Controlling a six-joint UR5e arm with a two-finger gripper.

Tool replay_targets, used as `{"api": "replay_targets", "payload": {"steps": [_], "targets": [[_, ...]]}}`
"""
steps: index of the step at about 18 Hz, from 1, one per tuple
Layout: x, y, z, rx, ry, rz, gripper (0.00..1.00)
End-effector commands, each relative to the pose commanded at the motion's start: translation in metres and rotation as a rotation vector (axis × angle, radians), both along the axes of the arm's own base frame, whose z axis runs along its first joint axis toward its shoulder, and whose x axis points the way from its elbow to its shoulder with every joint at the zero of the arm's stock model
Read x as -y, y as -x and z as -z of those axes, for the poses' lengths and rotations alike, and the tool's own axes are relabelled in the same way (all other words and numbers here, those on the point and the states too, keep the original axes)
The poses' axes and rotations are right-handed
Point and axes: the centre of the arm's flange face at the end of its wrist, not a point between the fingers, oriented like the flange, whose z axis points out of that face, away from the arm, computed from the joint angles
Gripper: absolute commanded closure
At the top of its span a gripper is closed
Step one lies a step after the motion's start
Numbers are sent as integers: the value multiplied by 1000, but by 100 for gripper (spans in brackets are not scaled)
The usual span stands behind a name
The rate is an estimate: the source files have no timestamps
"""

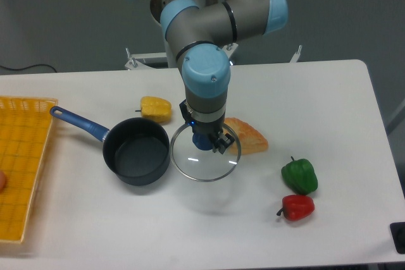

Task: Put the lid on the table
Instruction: 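Carry the glass lid by its knob toward the black saucepan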

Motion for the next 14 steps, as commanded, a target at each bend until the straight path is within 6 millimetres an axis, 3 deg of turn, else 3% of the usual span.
{"api": "replay_targets", "payload": {"steps": [14], "targets": [[2, 13, 0, -5, -41, -123, 53]]}}
